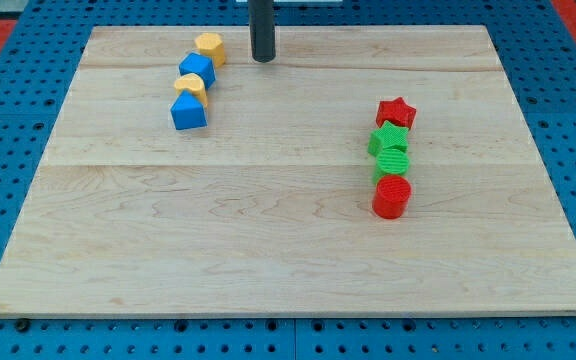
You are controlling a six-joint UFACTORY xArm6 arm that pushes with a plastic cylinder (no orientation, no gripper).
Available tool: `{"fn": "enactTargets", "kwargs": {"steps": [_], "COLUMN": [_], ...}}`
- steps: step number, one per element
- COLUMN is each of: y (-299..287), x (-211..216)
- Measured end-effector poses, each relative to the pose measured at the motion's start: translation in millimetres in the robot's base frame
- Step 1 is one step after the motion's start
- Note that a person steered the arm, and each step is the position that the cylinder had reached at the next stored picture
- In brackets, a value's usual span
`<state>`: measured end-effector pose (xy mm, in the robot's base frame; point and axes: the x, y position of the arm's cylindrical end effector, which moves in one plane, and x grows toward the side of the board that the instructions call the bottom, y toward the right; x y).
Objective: Push the red star to the top left of the board
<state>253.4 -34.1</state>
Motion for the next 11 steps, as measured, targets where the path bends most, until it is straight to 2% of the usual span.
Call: {"fn": "enactTargets", "kwargs": {"steps": [2,3,5,6,7,8,10,11], "y": [-4,50,206,234,218,159,84,92], "x": [2,29,46,92,130,119,108,99]}}
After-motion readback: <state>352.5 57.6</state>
